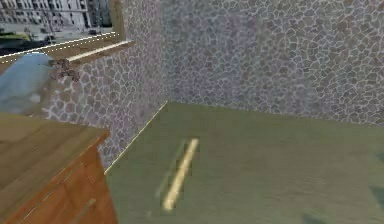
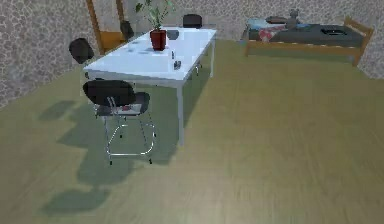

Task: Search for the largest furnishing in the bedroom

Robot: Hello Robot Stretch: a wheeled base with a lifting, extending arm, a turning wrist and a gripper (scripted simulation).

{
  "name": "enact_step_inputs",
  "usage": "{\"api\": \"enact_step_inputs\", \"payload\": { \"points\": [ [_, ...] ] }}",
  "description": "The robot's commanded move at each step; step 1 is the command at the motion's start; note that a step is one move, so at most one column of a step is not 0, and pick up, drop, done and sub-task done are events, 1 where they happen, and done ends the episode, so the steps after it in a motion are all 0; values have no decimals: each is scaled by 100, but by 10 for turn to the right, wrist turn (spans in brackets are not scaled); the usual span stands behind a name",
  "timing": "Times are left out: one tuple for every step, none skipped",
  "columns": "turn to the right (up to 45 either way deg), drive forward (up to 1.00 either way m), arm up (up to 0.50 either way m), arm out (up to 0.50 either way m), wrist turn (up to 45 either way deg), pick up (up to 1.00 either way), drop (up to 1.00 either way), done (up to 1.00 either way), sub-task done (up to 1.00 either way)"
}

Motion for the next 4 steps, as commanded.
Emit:
{"api": "enact_step_inputs", "payload": {
  "points": [
    [450,0,0,0,0,0,0,0,0],
    [450,0,0,0,0,0,0,0,0],
    [150,0,0,0,0,0,0,0,0],
    [0,10,0,0,0,0,0,0,0]
  ]
}}
